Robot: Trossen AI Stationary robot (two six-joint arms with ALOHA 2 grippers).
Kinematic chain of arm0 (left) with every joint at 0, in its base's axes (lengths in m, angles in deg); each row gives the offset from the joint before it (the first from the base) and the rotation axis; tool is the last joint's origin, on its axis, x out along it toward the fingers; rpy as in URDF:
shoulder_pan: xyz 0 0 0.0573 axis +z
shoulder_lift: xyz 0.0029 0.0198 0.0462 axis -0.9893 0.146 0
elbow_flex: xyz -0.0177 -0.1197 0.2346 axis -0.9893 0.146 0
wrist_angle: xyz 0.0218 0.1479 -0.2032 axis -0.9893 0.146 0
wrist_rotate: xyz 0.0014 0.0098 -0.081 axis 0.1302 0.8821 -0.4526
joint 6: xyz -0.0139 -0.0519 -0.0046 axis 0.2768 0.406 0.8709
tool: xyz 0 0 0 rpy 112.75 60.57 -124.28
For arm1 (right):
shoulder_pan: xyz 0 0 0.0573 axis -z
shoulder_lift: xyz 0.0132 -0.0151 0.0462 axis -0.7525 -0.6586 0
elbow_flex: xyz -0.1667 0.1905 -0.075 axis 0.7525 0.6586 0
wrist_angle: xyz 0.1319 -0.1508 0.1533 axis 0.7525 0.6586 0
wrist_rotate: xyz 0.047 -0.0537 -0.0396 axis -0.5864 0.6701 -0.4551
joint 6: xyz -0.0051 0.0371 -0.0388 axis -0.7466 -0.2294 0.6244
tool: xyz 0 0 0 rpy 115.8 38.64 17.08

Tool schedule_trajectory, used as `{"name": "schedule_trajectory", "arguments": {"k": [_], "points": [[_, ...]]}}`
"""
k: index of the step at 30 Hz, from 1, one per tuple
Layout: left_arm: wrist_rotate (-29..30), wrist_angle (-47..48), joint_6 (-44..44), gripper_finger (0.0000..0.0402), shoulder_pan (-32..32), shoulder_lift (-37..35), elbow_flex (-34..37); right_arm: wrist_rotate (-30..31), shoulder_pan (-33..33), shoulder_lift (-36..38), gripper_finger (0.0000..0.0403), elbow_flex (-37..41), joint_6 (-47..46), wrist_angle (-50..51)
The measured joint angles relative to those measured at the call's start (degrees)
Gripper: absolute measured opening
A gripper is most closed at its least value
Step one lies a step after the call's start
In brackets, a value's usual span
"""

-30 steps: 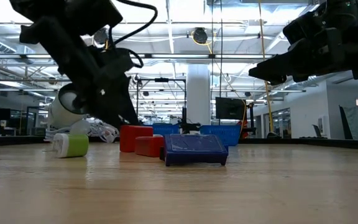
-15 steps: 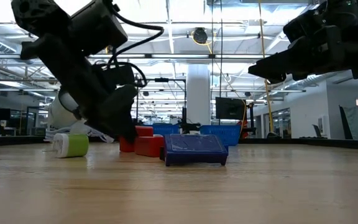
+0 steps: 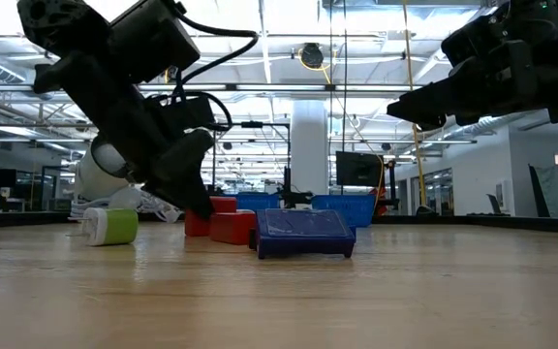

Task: Pick & Place Office items
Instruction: Put the top red charger adapter into the left basket

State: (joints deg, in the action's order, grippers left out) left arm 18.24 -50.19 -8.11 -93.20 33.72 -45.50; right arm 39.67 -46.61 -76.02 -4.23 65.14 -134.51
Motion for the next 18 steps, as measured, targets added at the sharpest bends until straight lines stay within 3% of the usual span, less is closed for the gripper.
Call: {"name": "schedule_trajectory", "arguments": {"k": [10,18], "points": [[-0.6,-2.6,-2.3,0.0139,0.0,-6.3,0.0,0.0,0.0,0.0,0.0196,0.0,0.0,-0.5],[-2.9,-22.9,-15.3,0.0123,-0.1,-10.7,0.0,0.7,0.0,-4.2,0.0196,0.0,-2.7,-9.1]]}}
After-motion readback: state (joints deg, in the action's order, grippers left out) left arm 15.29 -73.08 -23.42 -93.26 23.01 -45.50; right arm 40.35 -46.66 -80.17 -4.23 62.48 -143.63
